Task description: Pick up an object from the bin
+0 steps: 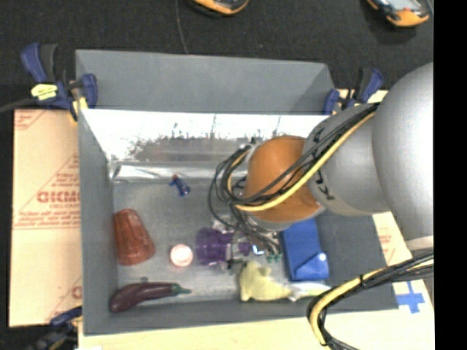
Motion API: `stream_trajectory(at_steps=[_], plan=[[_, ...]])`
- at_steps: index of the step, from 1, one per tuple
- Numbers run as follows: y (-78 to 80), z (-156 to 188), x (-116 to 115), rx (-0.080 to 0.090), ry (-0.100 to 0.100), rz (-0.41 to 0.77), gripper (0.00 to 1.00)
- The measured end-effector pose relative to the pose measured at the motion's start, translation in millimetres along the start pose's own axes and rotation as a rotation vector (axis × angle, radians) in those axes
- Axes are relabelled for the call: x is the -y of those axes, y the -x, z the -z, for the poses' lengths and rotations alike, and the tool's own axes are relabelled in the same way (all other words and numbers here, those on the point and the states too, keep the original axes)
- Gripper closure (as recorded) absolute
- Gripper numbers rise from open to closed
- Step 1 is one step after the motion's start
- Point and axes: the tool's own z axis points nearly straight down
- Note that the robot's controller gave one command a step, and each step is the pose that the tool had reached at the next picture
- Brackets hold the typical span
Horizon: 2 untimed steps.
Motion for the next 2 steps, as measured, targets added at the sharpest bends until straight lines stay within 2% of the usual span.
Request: stream_trajectory(at_steps=[1, 2], plan=[[0.0, 46, -1, -0.007, -0.001, 0.012, 1.0], [7.3, 128, -8, -0.007, -0.001, 0.022, 1.0]])
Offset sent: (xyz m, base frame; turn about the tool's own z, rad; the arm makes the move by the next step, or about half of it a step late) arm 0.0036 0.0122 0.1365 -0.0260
